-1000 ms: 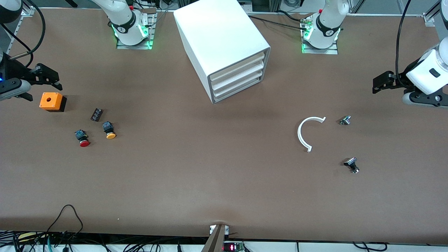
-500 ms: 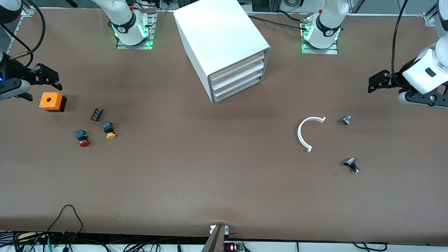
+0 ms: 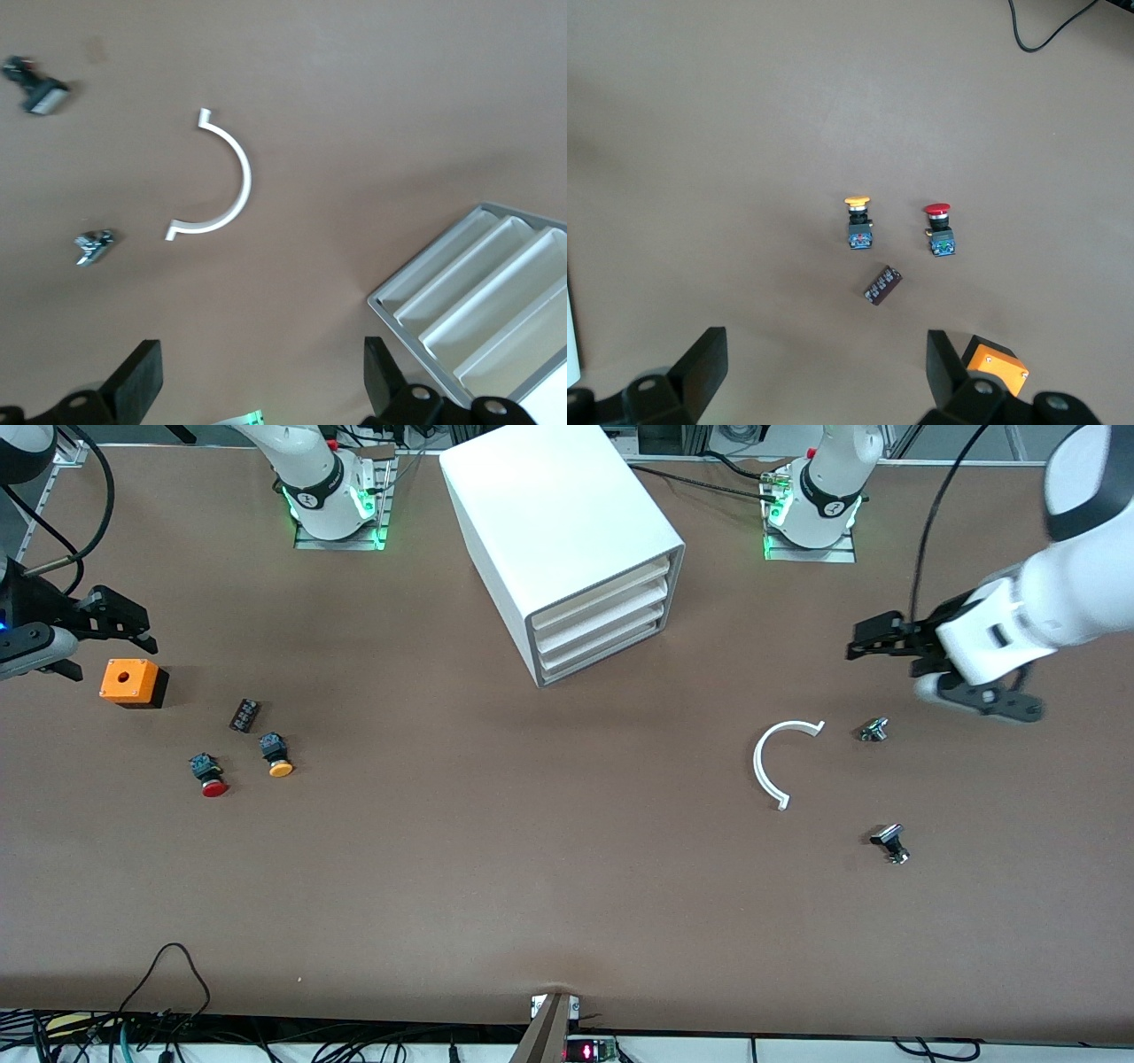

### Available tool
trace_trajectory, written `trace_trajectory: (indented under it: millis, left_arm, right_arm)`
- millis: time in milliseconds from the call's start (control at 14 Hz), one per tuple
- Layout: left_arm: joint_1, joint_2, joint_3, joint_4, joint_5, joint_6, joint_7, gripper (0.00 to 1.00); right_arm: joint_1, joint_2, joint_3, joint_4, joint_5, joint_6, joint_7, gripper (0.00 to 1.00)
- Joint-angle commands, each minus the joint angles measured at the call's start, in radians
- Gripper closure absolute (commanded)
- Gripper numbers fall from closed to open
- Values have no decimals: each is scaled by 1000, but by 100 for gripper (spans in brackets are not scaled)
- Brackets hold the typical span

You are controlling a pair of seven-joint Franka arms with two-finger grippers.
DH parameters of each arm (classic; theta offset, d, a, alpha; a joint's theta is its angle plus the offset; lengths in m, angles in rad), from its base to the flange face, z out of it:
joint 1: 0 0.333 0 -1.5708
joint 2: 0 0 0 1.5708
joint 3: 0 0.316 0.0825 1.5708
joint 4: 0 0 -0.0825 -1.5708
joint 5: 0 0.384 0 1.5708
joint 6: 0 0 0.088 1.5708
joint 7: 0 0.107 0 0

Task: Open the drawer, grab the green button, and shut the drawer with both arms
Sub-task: 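Hook the left gripper onto the second drawer's front edge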

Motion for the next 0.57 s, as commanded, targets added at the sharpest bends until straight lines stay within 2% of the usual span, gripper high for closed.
trace_trajectory:
  millis: [0, 214, 500]
  left_arm:
    - [-3, 35, -34, 18, -56, -13, -13, 0]
    - [-8, 67, -45, 18, -142, -8, -13, 0]
    - [-54, 133, -57, 17, -191, 1, 10, 0]
  right_arm:
    - [-2, 9, -1, 22, 12, -8, -1, 1]
    - [-2, 11, -1, 22, 12, -7, -1, 1]
    - [1, 9, 0, 22, 12, -7, -1, 1]
